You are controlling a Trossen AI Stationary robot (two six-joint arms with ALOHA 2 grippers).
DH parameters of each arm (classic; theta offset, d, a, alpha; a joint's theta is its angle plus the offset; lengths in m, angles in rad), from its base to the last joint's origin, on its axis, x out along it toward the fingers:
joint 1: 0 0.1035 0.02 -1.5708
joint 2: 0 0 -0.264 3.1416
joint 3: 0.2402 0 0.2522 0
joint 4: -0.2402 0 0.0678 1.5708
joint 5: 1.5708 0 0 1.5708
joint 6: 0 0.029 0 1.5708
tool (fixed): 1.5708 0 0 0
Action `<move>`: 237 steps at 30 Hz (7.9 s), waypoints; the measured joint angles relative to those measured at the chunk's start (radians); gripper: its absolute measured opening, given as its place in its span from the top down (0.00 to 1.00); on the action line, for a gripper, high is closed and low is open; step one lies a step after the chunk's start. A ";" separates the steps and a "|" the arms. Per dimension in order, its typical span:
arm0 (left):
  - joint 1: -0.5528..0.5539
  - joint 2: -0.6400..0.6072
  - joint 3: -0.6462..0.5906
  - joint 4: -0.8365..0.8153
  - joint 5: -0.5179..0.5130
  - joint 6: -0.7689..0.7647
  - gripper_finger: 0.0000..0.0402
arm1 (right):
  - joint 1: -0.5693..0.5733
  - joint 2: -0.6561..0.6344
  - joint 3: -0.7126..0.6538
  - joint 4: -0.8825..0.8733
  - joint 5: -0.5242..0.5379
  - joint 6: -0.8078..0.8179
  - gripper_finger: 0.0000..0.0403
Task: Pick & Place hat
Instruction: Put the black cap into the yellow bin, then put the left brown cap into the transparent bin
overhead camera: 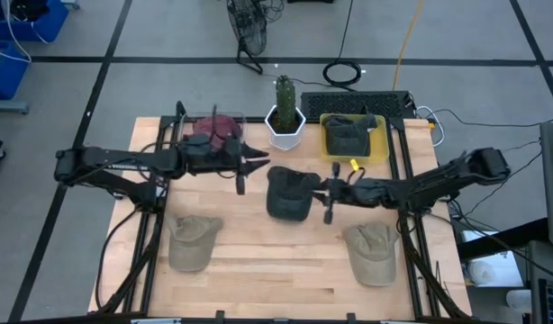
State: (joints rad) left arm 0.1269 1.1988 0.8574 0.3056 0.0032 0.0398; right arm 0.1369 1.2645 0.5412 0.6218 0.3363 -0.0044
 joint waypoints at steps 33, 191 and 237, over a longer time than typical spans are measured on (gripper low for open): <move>0.201 -0.179 -0.005 -0.178 0.308 0.066 0.78 | -0.263 0.378 0.321 -0.384 -0.444 0.067 0.64; 0.228 -0.178 -0.005 -0.228 0.223 0.153 0.78 | -0.834 -0.119 0.153 -0.925 -0.103 0.126 0.91; 0.231 -0.180 -0.005 -0.287 0.161 0.200 0.78 | -0.821 -0.362 -0.082 -0.623 -0.180 0.148 0.92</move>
State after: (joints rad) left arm 0.3580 1.0191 0.8524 0.0184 0.1640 0.2394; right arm -0.6842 0.9028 0.4591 -0.0009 0.1566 0.1437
